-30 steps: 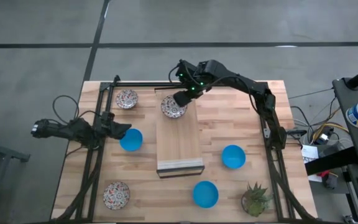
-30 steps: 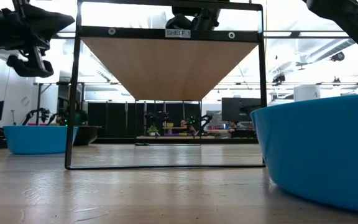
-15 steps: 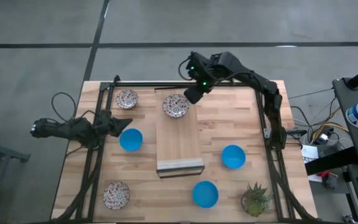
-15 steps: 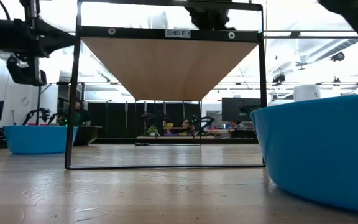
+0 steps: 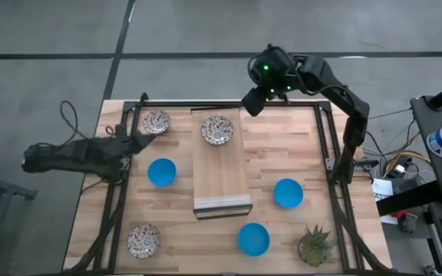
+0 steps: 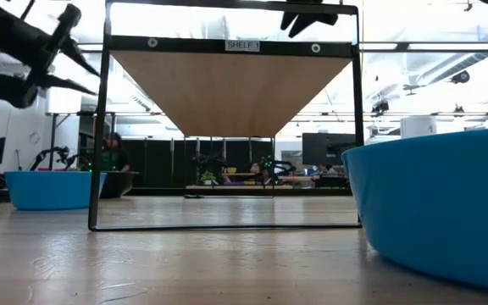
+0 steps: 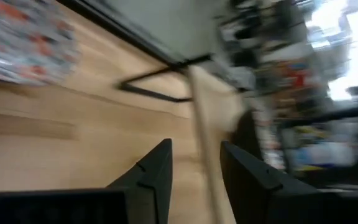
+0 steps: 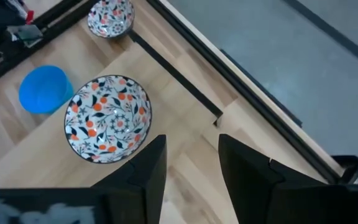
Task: Pick & Place Mini bowls
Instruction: Stack the top white patterned bowl on top of the white patterned bowl on the shelf
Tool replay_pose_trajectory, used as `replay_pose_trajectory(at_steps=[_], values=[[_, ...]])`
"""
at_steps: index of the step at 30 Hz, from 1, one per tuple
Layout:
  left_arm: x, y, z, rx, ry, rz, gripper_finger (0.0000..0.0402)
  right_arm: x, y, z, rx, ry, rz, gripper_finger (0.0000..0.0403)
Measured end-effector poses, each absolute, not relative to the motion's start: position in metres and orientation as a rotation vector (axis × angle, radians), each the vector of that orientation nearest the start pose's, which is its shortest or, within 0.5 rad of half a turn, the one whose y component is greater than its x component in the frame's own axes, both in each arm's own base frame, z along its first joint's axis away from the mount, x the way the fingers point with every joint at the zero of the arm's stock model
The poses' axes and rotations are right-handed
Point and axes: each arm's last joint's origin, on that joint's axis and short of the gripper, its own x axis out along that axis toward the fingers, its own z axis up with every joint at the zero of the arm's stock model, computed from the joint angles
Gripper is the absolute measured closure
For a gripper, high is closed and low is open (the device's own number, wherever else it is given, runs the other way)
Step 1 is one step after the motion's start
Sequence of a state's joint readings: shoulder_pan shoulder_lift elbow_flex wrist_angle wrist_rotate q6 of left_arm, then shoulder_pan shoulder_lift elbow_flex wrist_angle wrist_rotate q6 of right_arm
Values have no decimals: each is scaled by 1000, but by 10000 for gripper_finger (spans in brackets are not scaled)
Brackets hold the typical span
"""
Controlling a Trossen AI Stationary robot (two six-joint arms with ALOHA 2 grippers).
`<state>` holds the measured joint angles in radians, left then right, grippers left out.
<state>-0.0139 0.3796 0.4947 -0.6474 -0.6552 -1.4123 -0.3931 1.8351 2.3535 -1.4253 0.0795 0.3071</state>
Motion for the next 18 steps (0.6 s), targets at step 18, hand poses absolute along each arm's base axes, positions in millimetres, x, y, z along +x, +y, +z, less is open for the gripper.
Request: replay_pose_trajectory(at_steps=[18], values=[[117, 122, 277, -1040, 596, 1212, 275, 300, -127, 459, 385, 846, -561, 275]])
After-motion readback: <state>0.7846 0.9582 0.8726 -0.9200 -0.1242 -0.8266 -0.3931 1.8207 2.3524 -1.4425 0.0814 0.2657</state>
